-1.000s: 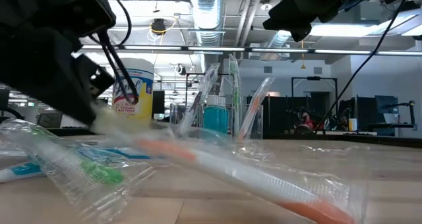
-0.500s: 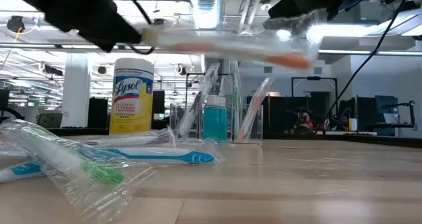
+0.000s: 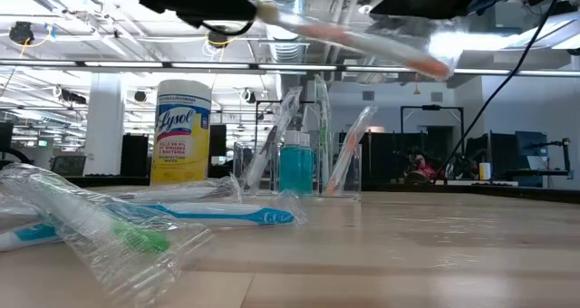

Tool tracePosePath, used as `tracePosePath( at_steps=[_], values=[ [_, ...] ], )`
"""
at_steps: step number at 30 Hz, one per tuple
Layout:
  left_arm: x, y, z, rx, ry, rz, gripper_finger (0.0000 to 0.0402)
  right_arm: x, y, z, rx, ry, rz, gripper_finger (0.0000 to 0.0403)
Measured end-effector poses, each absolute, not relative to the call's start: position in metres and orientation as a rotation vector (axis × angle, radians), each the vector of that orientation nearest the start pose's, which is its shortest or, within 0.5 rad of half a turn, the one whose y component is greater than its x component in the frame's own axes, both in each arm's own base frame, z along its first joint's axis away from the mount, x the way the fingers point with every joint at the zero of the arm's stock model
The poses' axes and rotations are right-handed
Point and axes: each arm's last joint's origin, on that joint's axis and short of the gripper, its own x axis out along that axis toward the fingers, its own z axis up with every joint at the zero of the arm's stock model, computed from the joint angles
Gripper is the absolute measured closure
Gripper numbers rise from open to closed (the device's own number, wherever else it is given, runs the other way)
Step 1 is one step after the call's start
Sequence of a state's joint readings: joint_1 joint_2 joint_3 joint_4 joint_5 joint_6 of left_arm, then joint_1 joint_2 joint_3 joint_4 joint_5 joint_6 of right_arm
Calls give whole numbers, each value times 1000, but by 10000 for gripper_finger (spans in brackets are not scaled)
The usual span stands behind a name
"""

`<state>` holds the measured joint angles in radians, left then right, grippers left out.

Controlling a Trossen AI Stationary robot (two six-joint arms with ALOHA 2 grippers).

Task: Pick & Place toothbrushing station
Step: Put the orange toothbrush into the transparent organizer

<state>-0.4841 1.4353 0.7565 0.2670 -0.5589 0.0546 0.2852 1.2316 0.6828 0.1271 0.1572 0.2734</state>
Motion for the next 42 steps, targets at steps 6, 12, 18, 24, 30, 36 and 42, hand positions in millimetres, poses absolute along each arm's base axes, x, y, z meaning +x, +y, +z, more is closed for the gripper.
tracePosePath(
  at_steps=[6,12,18,24,30,36,42],
  values=[
    [278,-120,233,340,335,75,401,252,69,239,214,408,105,274],
    [283,-118,243,421,317,73,401,257,68,240,271,370,111,274],
    [284,-118,244,469,316,68,401,275,71,225,310,362,185,274],
    [283,-118,242,484,340,77,401,292,74,221,332,332,214,274],
    [282,-117,240,493,356,77,401,312,77,215,351,362,259,274],
    [282,-117,240,495,361,76,401,331,80,210,374,391,301,274],
    [282,-117,239,499,371,75,401,340,81,212,380,393,334,276]
  ],
)
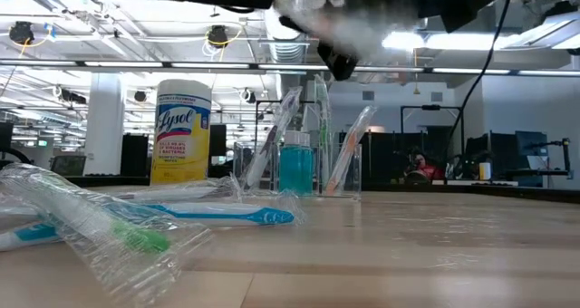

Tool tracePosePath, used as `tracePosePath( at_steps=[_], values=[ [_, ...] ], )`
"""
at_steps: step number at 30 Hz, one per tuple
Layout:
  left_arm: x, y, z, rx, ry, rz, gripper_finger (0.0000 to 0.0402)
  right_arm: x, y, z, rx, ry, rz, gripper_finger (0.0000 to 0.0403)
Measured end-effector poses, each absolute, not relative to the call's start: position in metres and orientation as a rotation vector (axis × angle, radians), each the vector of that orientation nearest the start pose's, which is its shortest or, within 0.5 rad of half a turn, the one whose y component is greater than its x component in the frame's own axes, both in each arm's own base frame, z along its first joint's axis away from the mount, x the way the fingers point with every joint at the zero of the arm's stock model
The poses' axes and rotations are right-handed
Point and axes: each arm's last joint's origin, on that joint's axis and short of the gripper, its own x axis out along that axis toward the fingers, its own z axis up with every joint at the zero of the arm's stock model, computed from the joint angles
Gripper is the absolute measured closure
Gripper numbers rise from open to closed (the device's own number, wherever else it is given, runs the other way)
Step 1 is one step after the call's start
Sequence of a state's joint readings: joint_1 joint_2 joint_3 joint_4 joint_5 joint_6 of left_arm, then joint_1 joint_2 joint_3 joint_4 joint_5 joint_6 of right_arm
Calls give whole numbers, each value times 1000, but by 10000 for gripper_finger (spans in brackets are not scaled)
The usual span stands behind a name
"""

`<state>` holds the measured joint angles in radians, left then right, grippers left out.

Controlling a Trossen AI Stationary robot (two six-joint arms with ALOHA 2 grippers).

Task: Pick & Place toothbrushing station
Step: Put the orange toothbrush into the transparent organizer

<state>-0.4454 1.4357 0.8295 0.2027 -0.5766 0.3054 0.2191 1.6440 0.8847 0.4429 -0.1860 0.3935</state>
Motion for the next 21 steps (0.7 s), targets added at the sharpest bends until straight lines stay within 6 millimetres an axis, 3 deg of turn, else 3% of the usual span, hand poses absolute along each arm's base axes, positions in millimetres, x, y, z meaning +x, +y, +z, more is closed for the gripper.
tracePosePath(
  at_steps=[8,16,21],
  values=[
    [282,-117,238,499,375,74,401,338,81,212,377,417,329,316],
    [281,-117,238,498,375,67,401,338,77,208,347,447,318,393],
    [281,-118,238,495,375,69,401,338,76,208,328,448,317,396]
  ],
)
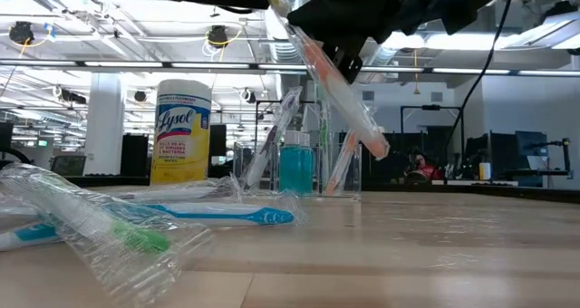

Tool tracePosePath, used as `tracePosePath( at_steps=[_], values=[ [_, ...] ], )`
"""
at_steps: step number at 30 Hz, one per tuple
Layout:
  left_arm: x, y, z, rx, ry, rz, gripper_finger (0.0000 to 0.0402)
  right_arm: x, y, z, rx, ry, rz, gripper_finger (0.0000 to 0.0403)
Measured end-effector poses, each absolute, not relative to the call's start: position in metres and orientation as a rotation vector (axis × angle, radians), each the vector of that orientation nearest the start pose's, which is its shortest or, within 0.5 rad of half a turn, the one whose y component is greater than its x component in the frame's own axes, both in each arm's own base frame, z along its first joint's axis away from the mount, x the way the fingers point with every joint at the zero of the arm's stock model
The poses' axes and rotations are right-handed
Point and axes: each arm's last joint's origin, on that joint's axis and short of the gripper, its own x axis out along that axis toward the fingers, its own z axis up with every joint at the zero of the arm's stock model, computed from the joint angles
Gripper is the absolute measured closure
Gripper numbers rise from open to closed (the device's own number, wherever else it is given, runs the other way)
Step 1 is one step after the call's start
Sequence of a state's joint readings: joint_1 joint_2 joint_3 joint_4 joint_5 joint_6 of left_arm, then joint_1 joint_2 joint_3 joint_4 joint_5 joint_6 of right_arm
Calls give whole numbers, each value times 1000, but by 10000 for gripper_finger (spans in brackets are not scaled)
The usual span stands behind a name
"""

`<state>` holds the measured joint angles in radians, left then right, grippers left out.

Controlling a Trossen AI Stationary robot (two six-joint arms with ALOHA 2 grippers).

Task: Pick & Place toothbrushing station
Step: Put the orange toothbrush into the transparent organizer

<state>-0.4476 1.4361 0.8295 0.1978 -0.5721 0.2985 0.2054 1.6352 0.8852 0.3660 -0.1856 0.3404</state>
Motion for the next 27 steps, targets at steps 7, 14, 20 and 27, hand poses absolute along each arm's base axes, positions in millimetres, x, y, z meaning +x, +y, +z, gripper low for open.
tracePosePath(
  at_steps=[7,14,20,27],
  values=[
    [281,-119,239,493,369,71,387,338,76,207,303,448,323,400],
    [281,-117,240,478,368,141,359,337,77,207,285,450,327,402],
    [280,-116,240,482,368,168,333,337,77,207,274,450,330,402],
    [276,-114,249,453,342,203,317,330,75,216,241,454,333,403]
  ],
)
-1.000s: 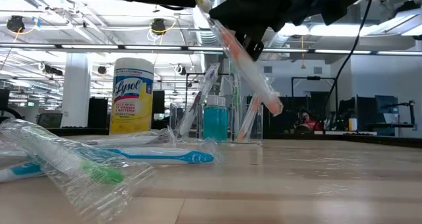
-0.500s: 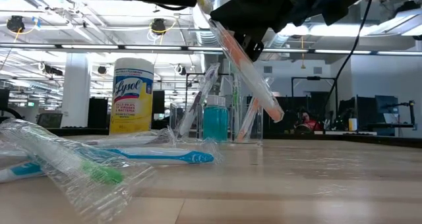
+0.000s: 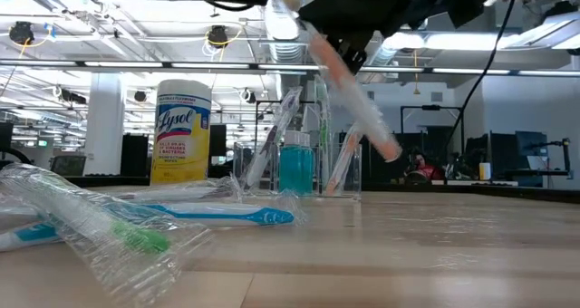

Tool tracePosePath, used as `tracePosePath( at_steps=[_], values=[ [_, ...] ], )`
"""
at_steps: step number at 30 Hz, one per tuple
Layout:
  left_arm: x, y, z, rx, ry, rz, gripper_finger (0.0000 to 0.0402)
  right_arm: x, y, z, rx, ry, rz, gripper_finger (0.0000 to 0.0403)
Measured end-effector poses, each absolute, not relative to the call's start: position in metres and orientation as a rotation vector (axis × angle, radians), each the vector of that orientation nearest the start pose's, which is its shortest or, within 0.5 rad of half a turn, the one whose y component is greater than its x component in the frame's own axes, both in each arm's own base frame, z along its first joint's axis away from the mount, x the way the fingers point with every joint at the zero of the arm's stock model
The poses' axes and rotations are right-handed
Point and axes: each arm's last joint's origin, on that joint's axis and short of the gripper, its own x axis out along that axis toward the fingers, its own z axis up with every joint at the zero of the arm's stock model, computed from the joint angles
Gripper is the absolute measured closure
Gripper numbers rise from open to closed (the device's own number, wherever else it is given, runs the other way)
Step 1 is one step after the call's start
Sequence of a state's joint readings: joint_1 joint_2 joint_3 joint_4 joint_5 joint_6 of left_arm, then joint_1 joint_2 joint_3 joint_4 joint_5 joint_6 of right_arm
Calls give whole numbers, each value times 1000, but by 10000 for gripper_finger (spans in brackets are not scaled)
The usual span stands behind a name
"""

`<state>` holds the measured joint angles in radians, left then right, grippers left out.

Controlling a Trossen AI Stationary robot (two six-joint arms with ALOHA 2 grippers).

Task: Pick & Place toothbrushing station
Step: Put the orange toothbrush into the transparent organizer

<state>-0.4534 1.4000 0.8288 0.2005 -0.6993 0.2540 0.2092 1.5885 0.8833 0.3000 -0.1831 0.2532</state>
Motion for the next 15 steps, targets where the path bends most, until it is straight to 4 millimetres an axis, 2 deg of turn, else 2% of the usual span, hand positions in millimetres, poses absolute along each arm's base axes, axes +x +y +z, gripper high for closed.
tracePosePath(
  at_steps=[5,10,15],
  values=[
    [271,-111,258,408,312,211,303,322,72,228,205,436,296,403],
    [267,-109,265,361,287,217,279,310,67,232,171,428,222,403],
    [267,-109,265,336,284,217,269,300,61,241,116,403,122,403]
  ],
)
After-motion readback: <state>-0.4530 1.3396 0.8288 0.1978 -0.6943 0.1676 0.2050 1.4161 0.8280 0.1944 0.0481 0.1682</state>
